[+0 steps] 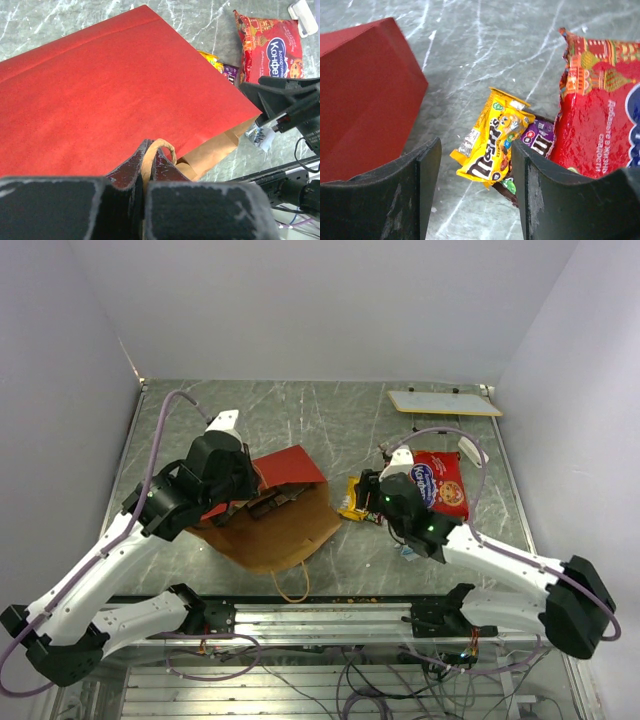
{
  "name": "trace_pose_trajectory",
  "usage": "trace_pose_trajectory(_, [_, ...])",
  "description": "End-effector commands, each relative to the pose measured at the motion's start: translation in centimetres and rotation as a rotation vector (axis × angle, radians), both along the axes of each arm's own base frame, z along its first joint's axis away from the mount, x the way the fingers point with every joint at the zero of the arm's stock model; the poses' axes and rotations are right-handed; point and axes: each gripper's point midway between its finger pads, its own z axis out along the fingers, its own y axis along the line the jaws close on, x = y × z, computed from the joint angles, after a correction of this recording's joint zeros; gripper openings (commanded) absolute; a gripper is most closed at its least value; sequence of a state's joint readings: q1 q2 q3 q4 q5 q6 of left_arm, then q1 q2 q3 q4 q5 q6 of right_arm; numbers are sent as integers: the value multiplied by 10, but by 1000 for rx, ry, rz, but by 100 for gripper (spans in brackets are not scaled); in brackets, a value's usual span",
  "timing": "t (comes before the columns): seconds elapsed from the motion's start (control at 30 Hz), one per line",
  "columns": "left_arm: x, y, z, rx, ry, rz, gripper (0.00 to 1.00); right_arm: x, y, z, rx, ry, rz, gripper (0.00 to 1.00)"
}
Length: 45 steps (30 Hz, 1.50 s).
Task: Take the snacks out of the paper bag
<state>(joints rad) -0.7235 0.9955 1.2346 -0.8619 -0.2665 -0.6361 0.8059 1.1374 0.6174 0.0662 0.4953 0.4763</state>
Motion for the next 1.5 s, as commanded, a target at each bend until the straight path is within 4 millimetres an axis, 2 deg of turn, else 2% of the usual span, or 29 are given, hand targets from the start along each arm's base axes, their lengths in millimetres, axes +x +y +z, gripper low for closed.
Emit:
trace_pose_trajectory(0.0, [3,-2,10,-73,-30,39,7,-11,8,20,-99,-107,216,58])
trace_pose_trajectory(0.2, [2,-5,15,-112,-30,50,7,-48,44,72,-133,-302,621,59])
trace_pose_trajectory(0.33, [0,-6,13,-150,-17,62,7,-76,72,102,-59,-380,827,60])
trace_pose_trajectory(0.47, [-2,-7,17,-184,-18,73,7,-110,111,118,-17,-453,1020,61])
trace_pose_trajectory(0.6, [-5,-8,18,-209,-13,71,7,-137,158,118,-142,-561,1162,61])
trace_pose_trajectory(0.73, [-7,-8,20,-216,-7,68,7,-151,202,87,-325,-606,1324,61])
trace_pose_trajectory(0.9, [-10,-3,26,-234,-34,74,7,-135,236,55,-550,-689,1332,62])
trace_pose_trajectory(0.97, [-11,-1,22,-238,-31,82,7,-126,246,43,-605,-709,1332,62])
trace_pose_trajectory(1.07, [-15,-3,16,-262,-25,73,7,-120,258,21,-643,-720,1339,61])
trace_pose_trajectory(1.1, [-16,-4,15,-273,-24,68,7,-117,267,19,-642,-728,1340,61])
trace_pose_trajectory(1.27, [-20,-9,19,-335,-41,42,7,-114,286,-11,-656,-725,1372,60])
trace_pose_trajectory(1.33, [-21,-11,23,-350,-53,31,7,-116,293,-21,-654,-718,1390,60])
trace_pose_trajectory(1.47, [-22,-14,36,-379,-86,1,7,-131,308,-36,-615,-718,1439,59])
